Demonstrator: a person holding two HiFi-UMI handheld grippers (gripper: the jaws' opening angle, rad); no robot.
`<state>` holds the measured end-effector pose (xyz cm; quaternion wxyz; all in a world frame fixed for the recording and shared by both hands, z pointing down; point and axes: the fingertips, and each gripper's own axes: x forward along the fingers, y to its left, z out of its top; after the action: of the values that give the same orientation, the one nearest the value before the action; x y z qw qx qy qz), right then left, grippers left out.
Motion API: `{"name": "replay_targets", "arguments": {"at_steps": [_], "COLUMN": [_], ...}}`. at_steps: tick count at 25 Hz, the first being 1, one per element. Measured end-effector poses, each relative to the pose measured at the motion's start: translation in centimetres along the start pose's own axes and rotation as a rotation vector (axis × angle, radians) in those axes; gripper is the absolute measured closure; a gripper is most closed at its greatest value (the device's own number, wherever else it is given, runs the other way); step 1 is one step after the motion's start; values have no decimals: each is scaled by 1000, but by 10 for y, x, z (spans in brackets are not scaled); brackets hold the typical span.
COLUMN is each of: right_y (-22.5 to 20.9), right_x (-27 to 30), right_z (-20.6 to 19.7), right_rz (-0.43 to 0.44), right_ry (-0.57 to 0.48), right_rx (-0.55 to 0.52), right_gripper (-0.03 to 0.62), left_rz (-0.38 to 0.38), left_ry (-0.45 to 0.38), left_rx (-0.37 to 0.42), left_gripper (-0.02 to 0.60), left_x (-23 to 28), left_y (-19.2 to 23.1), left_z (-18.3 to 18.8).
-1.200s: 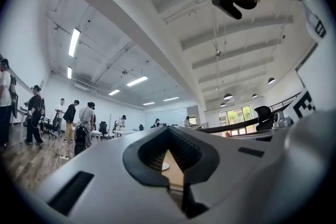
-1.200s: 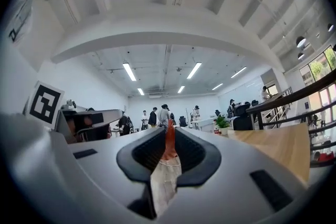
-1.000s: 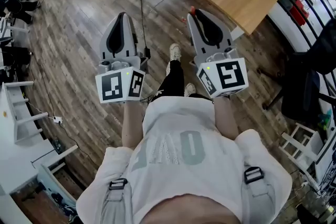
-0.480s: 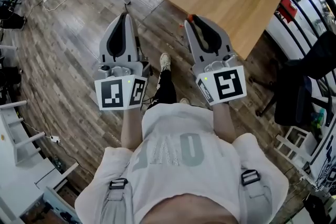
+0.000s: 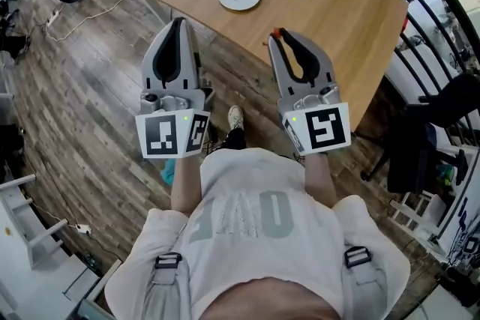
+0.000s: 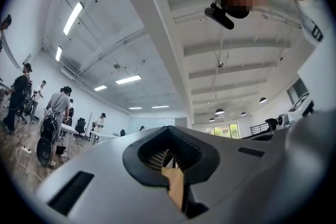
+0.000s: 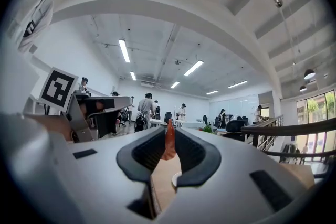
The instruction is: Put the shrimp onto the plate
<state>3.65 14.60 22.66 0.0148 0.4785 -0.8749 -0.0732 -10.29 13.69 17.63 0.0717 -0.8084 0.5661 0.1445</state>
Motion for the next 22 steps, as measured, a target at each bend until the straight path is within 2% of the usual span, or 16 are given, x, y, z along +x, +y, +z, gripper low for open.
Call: {"name": "replay_targets", "arguments": {"at_steps": [4, 7, 11, 15, 19, 22], "right_y": [-13, -20, -35, -59, -75, -91], "right_x": [42, 61, 77, 95, 127, 154], "right_z": [-8, -17, -30, -39, -31, -29], "right_rz": [34, 21, -6, -20, -8, 13], "right_ry": [14, 40, 80, 85, 34, -11], "right_rx": [43, 77, 83, 91, 113, 161], "right_gripper": [531, 531, 531, 531, 531, 531], "left_rz": [-34, -21, 10, -7, -34, -44], "left_ry": [4, 18, 50, 86, 86, 93], "left_rx": [39, 66, 10, 8, 47, 45], "left_gripper": [575, 575, 575, 575, 575, 575], "left_x": [34, 46, 62, 83, 107, 134], "left_y": [20, 40, 62, 55, 55, 59], "left_z": [-9, -17, -36, -54, -54, -64]}}
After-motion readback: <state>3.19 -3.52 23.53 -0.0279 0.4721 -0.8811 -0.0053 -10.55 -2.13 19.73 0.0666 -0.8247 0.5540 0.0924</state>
